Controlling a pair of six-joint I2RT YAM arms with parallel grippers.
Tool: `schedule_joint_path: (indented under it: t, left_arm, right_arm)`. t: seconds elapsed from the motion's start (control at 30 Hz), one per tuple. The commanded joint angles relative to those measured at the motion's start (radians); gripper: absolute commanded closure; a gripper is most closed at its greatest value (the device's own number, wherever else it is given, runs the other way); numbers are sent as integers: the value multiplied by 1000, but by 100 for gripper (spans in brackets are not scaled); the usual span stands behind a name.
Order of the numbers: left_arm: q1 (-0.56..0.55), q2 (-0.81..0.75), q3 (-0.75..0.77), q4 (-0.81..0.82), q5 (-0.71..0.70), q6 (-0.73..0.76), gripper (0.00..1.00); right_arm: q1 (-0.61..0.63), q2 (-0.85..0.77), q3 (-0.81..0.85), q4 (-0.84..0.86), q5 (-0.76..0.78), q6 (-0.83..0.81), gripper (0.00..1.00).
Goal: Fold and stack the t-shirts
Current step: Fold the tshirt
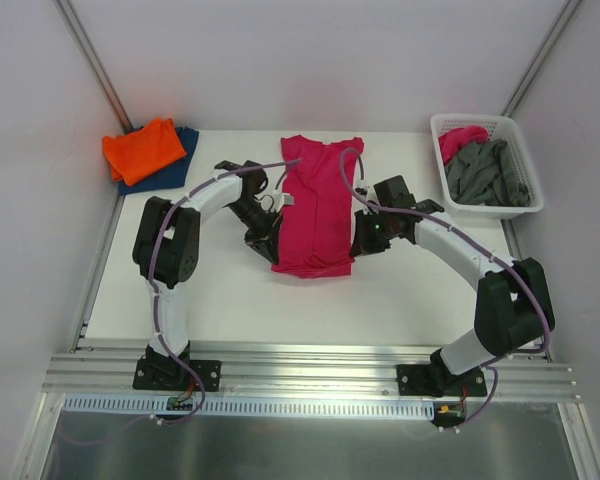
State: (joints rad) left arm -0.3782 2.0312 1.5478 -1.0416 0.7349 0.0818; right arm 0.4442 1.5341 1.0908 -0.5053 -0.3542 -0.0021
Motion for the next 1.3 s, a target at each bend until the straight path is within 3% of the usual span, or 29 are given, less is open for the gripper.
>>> schedule_joint_path:
  t: [0.0, 0.7, 1.27]
  left_arm:
    - [7, 35, 92, -38, -37, 32, 100]
    - [28, 103, 527, -11, -321, 72, 100]
    - [35, 254, 653, 15, -356, 65, 100]
  right_arm:
    - [-10, -8, 66, 13, 17, -33, 100]
    - [-93, 149, 346, 47, 47, -58, 100]
    - [-104, 330, 469, 70, 58, -81, 100]
